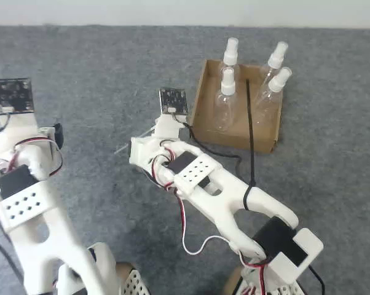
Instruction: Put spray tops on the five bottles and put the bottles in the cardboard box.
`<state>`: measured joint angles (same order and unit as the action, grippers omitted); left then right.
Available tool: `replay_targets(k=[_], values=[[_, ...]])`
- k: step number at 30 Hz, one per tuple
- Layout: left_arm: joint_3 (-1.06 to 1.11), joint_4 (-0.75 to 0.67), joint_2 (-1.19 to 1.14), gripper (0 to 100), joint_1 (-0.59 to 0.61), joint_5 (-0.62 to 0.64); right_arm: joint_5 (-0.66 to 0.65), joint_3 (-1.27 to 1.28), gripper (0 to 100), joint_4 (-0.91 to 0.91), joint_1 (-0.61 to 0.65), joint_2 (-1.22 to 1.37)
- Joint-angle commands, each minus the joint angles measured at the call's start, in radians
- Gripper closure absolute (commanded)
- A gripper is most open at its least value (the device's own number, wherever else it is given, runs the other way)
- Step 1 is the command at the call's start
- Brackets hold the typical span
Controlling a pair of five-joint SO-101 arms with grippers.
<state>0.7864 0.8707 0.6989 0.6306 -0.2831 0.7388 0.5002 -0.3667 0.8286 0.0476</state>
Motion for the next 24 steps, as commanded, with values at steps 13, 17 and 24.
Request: replay_targets(k=[13,17,24], values=[[-0.028,-0.026,0.005,74,0.005,-0.008,0.011,-0.121,74.6,0.002,-0.01,0.165],[-0.03,-0.026,0.005,74,0.005,-0.008,0.005,-0.078,89.7,0.002,-0.008,0.154],[-0.031,-0.026,0.005,74,0.005,-0.008,0.002,0.04,98.0,-0.021,-0.013,-0.013]])
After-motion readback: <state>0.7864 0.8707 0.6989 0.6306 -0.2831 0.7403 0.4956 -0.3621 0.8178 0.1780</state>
